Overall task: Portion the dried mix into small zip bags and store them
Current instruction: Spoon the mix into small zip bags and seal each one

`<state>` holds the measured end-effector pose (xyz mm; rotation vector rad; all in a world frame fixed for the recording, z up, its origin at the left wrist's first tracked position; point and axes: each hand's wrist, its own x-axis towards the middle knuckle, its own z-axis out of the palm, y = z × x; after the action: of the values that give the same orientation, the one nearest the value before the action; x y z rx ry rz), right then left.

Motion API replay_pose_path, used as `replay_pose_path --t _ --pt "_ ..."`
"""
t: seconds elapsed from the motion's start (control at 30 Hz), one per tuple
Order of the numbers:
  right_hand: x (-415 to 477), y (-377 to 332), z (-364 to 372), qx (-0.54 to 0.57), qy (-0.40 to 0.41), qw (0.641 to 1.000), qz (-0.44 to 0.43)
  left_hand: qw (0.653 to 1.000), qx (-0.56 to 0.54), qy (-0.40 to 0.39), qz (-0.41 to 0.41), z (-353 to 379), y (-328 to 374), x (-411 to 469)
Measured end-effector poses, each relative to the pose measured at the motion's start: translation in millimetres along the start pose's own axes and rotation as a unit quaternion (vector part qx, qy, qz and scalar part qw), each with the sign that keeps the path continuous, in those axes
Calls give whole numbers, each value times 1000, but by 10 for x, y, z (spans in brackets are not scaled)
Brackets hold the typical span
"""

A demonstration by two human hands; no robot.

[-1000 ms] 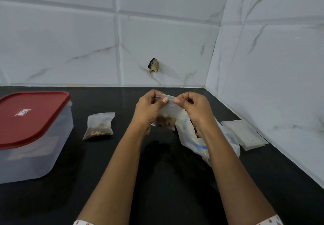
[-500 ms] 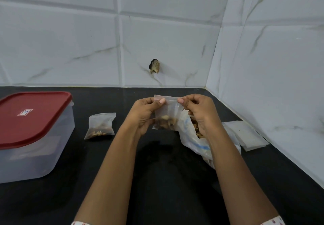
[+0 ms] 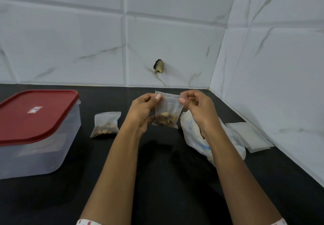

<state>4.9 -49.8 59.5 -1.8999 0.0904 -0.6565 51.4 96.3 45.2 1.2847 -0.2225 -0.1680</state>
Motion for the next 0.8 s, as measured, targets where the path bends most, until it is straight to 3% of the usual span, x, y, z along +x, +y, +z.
replay_pose_path --t 0.17,0.4,0.6,0.8 --pt "-73 -20 174 43 29 999 -15 1000 -16 21 -4 -79 93 -125" --pt "-207 -108 621 134 76 988 2 980 74 183 37 -257 170 -301" --pt "-300 -191 1212 131 2 990 53 932 179 309 63 -670 134 -440" --pt "-308 -97 1578 104 -61 989 89 884 289 365 40 -871 6 -362"
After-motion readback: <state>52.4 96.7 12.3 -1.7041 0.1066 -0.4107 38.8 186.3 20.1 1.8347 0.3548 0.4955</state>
